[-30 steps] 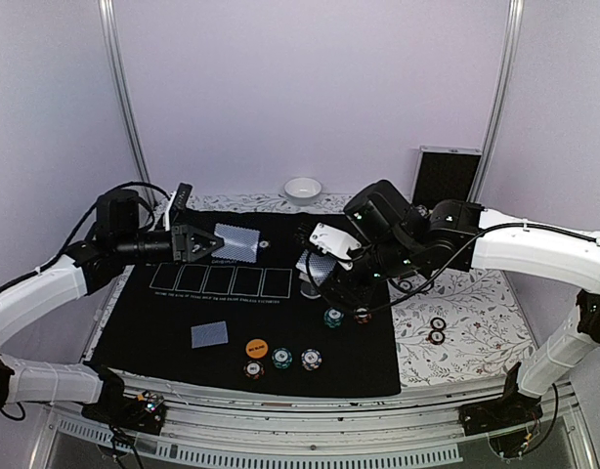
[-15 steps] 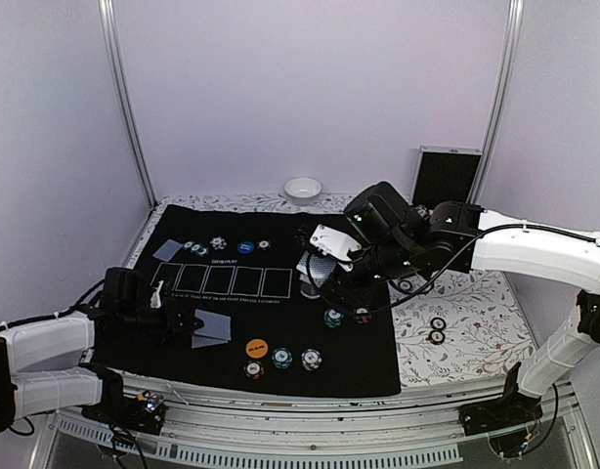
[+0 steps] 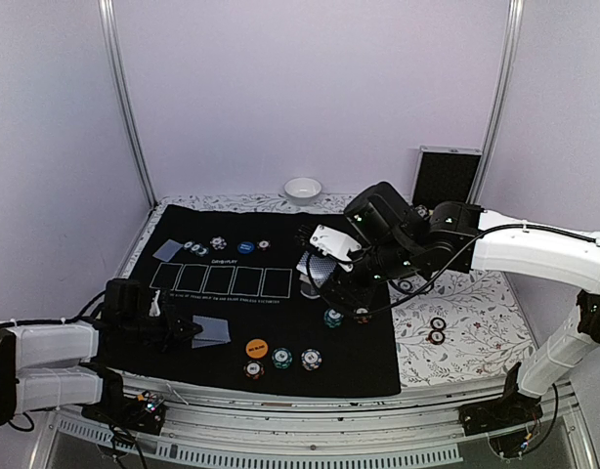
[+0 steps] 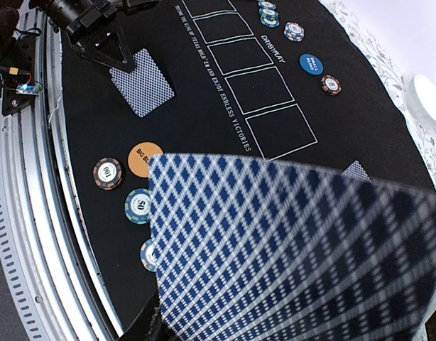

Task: Distribute texas hold em gaming equipment
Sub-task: Distribute the poker card in the big blind area, then pick up the poker card from the face-down deck piles.

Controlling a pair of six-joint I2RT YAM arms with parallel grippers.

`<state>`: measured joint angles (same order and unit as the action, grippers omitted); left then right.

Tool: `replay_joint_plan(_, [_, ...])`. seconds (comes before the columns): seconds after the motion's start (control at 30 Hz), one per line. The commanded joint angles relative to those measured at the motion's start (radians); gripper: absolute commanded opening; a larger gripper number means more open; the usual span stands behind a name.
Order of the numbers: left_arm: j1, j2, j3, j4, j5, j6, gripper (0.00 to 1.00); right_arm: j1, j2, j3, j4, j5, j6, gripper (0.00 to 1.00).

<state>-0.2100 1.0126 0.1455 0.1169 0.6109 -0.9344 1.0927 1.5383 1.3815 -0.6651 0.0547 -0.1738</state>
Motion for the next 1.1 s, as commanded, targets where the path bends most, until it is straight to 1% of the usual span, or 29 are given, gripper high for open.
replay_joint_plan(0.0, [0.011, -0.018, -0.023, -0.02, -0.027, -0.012, 0.0, 0.004, -0.032, -0.001, 0.02, 0.004, 0.003, 0.04])
replay_joint_plan(0.07, [0.012, -0.04, -0.022, -0.052, -0.046, -0.011, 0.01, 0.004, -0.031, -0.001, 0.02, 0.002, 0.001, 0.04])
replay_joint_plan(0.13, [0.013, -0.056, -0.021, -0.072, -0.062, -0.004, 0.21, 0.004, -0.032, 0.001, 0.02, 0.001, -0.002, 0.04])
replay_joint_plan(0.2, [0.012, -0.058, -0.012, -0.093, -0.068, 0.006, 0.36, 0.004, -0.03, 0.003, 0.019, 0.001, -0.004, 0.04])
replay_joint_plan(0.33, [0.013, -0.061, 0.039, -0.184, -0.096, 0.043, 0.58, 0.003, -0.03, 0.005, 0.016, -0.004, -0.004, 0.04])
replay_joint_plan(0.4, [0.012, -0.077, 0.081, -0.272, -0.149, 0.073, 0.67, 0.004, -0.034, 0.004, 0.015, -0.003, -0.003, 0.04])
replay_joint_plan(0.47, [0.013, -0.102, 0.131, -0.357, -0.222, 0.1, 0.8, 0.004, -0.037, 0.002, 0.014, -0.003, -0.003, 0.04])
replay_joint_plan(0.5, [0.013, -0.119, 0.158, -0.393, -0.261, 0.112, 0.9, 0.004, -0.038, 0.002, 0.012, -0.001, -0.003, 0.04])
replay_joint_plan(0.53, [0.012, -0.144, 0.182, -0.419, -0.296, 0.119, 0.97, 0.003, -0.038, 0.003, 0.012, -0.001, -0.003, 0.04])
replay_joint_plan(0.67, [0.009, -0.206, 0.287, -0.475, -0.396, 0.163, 0.98, 0.004, -0.034, 0.01, 0.01, -0.009, -0.004, 0.04])
replay_joint_plan(0.77, [-0.035, -0.235, 0.382, -0.401, -0.378, 0.248, 0.98, 0.004, -0.027, 0.021, 0.01, -0.018, -0.009, 0.04])
replay_joint_plan(0.9, [-0.217, -0.192, 0.49, -0.257, -0.307, 0.382, 0.96, 0.004, -0.01, 0.04, 0.014, -0.037, -0.014, 0.04])
replay_joint_plan(1.0, [-0.345, -0.095, 0.561, -0.177, -0.194, 0.451, 0.97, 0.004, 0.008, 0.055, 0.017, -0.051, -0.019, 0.04])
replay_joint_plan(1.07, [-0.407, -0.024, 0.603, -0.132, -0.126, 0.479, 0.98, 0.006, 0.019, 0.066, 0.018, -0.058, -0.022, 0.04])
